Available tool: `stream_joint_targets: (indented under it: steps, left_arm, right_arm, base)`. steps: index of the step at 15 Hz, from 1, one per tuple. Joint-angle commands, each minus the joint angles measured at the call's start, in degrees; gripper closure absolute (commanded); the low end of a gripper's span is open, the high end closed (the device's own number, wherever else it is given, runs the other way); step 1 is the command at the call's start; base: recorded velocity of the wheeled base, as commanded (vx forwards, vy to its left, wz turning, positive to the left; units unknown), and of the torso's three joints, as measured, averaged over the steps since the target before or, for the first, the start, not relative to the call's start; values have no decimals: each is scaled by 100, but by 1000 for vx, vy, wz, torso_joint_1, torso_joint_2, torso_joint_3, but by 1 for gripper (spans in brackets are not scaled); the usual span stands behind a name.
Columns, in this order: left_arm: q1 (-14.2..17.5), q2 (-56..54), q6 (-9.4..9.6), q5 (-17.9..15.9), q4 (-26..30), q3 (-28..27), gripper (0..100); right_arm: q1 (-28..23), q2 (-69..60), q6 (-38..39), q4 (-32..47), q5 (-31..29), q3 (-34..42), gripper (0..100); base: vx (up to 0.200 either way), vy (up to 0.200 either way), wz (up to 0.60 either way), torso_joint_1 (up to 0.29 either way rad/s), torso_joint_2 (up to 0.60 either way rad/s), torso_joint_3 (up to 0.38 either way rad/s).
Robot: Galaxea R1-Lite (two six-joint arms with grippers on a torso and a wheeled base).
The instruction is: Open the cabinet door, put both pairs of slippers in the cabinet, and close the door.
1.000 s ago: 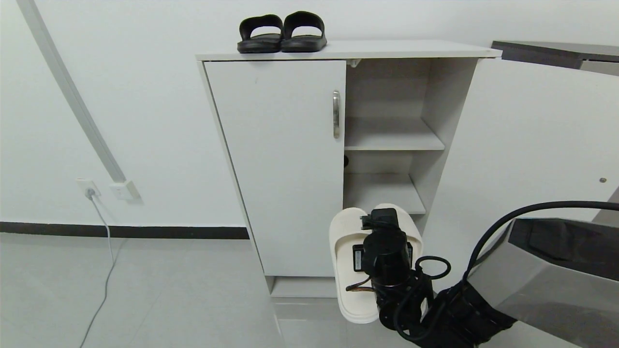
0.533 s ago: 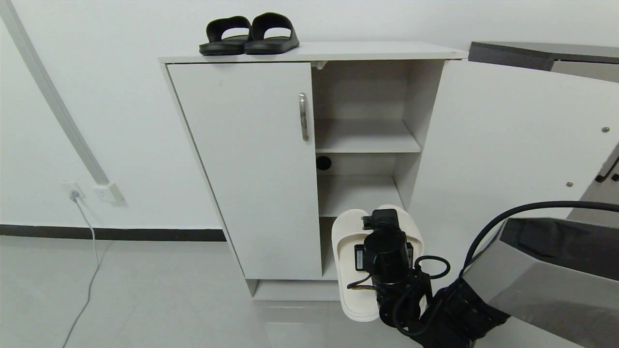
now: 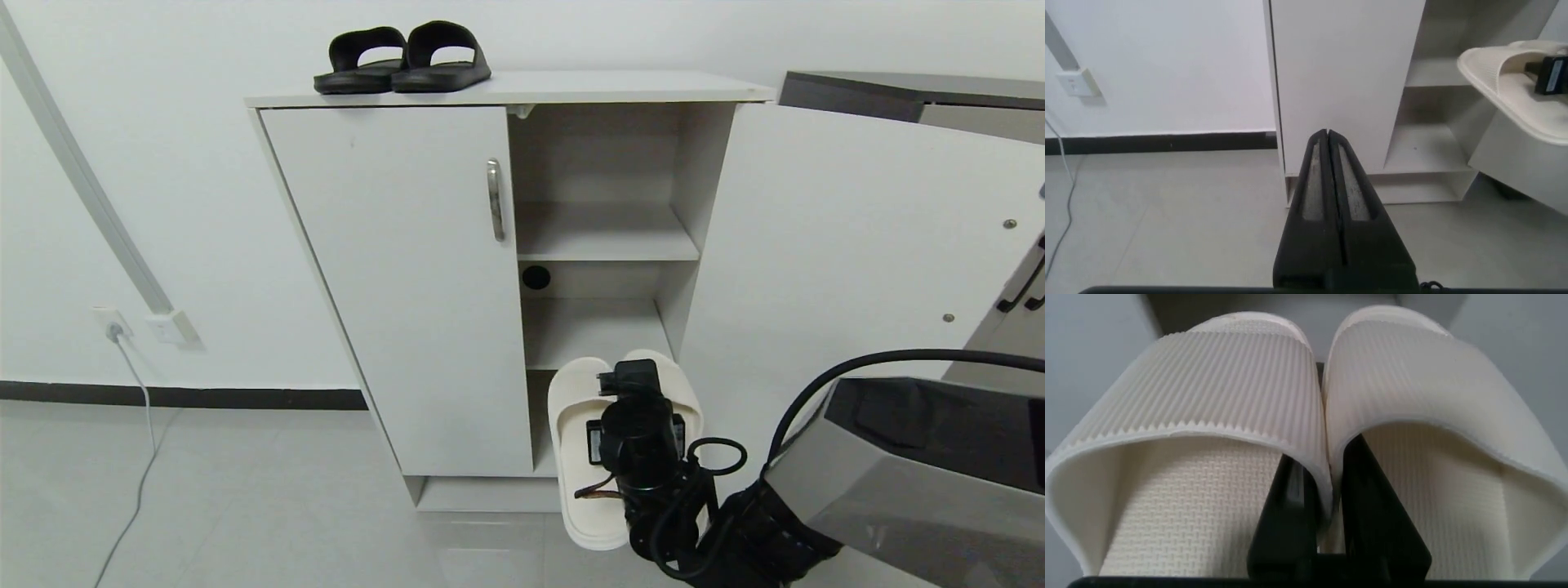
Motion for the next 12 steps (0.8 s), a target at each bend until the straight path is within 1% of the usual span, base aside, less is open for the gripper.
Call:
stream_joint_targets:
  steps: [1,5,9,12]
  left_arm:
    - [4,11,-1,2,-1,0,100]
    - [4,11,-1,-6,-1,0,100]
    - [-5,11,-1,-6,-1,0,100]
    - [-5,11,43,-33,-1,0,100]
  right_arm:
    - [3,64,-1,4,-13,-42,100]
    - [38,204,-1,4,-13,-218,100]
    - [64,204,-1,4,-13,-218,100]
    - [90,204,-1,4,-13,-218,100]
  base:
    - [0,0,0,0,0,0]
    - [0,0,0,0,0,0]
    - [0,0,0,0,0,0]
    - [0,0,0,0,0,0]
